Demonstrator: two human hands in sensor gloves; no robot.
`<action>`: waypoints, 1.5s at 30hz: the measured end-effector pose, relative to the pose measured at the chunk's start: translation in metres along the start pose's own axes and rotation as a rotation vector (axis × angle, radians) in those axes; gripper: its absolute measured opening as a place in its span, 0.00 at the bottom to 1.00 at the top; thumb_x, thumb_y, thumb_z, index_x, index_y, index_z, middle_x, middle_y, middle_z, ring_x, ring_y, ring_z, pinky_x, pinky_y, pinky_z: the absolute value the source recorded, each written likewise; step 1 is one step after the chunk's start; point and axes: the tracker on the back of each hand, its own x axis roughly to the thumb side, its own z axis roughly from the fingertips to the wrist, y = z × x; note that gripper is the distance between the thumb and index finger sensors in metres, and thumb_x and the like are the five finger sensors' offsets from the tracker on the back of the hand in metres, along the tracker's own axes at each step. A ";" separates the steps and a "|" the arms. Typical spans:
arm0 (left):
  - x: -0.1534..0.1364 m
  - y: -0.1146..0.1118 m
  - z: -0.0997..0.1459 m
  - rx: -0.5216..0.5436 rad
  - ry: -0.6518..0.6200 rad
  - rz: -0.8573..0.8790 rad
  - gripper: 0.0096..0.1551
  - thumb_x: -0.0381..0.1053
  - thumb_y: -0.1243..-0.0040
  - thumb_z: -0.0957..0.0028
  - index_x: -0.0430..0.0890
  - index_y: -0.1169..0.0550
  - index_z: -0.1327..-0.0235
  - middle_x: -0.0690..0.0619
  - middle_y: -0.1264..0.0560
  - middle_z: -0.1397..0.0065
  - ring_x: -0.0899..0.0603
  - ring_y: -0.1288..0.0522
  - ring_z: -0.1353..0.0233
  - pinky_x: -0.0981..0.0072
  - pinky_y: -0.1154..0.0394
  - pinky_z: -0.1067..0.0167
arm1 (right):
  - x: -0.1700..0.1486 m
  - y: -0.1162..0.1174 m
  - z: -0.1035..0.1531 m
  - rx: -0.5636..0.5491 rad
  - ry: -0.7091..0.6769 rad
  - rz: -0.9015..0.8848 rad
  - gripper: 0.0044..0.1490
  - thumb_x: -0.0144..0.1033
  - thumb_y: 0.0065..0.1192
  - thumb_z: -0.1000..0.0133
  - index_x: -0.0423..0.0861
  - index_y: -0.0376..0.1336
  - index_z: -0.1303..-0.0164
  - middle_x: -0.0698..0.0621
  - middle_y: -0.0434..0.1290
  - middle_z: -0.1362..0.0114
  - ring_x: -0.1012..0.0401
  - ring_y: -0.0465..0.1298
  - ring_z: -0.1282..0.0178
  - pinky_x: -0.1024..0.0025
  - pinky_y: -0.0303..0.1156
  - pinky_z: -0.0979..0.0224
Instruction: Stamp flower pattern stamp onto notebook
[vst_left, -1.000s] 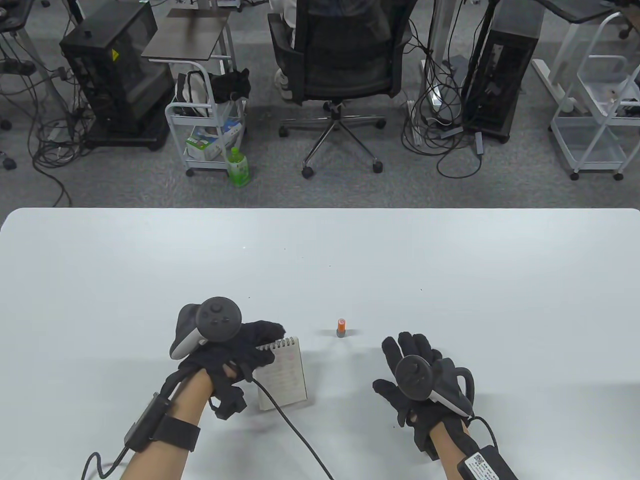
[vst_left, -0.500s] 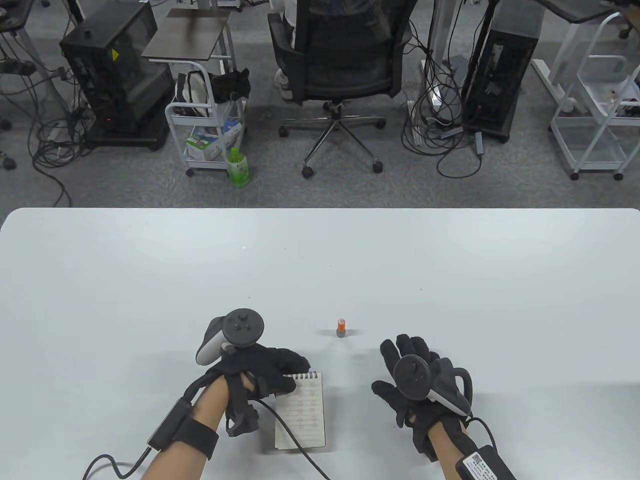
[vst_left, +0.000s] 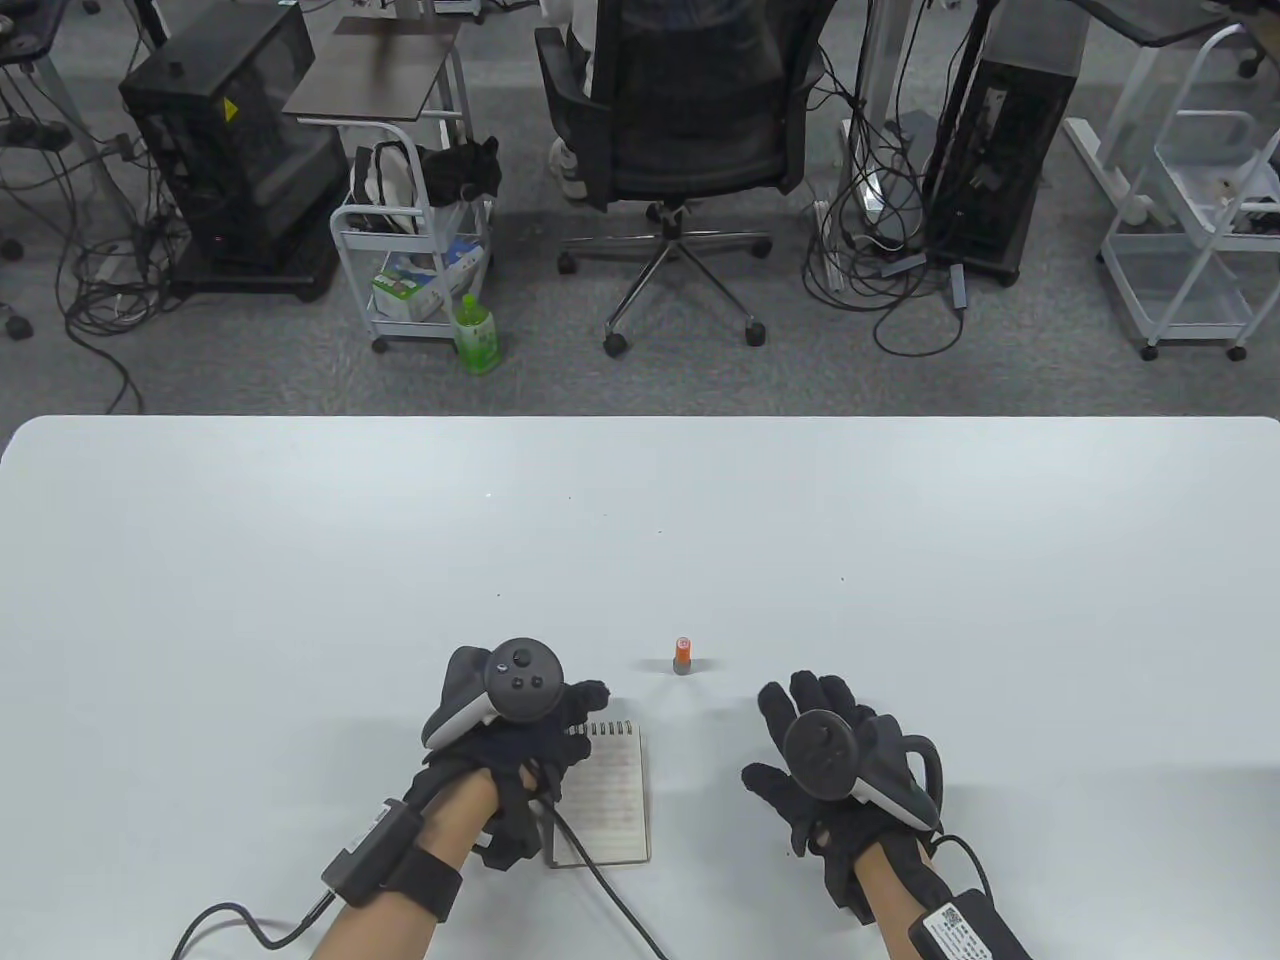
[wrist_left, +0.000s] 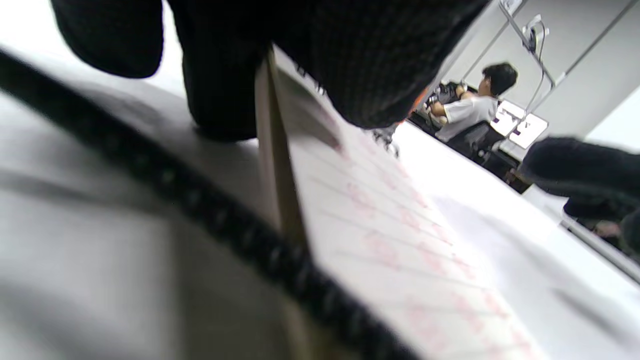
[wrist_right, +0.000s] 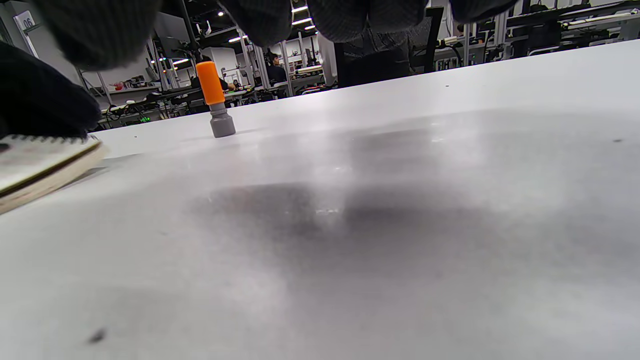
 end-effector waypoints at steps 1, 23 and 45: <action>0.002 -0.001 0.001 0.004 0.003 -0.019 0.38 0.45 0.33 0.57 0.43 0.32 0.31 0.39 0.31 0.30 0.34 0.24 0.38 0.31 0.34 0.41 | 0.000 0.000 0.000 0.000 0.000 -0.001 0.52 0.61 0.57 0.52 0.53 0.46 0.20 0.39 0.42 0.18 0.37 0.44 0.17 0.34 0.47 0.23; -0.013 0.025 0.090 0.209 0.054 -0.195 0.44 0.57 0.39 0.55 0.46 0.37 0.25 0.37 0.42 0.22 0.25 0.41 0.24 0.25 0.46 0.35 | 0.004 0.003 -0.001 0.012 -0.006 0.013 0.52 0.61 0.58 0.52 0.52 0.46 0.20 0.39 0.42 0.18 0.37 0.45 0.17 0.35 0.48 0.23; -0.047 0.024 0.112 0.248 0.083 -0.041 0.42 0.58 0.40 0.55 0.45 0.35 0.27 0.37 0.40 0.23 0.26 0.38 0.25 0.24 0.46 0.36 | 0.075 -0.043 -0.068 -0.121 0.059 0.112 0.41 0.47 0.65 0.50 0.50 0.58 0.25 0.39 0.66 0.27 0.42 0.76 0.37 0.47 0.74 0.40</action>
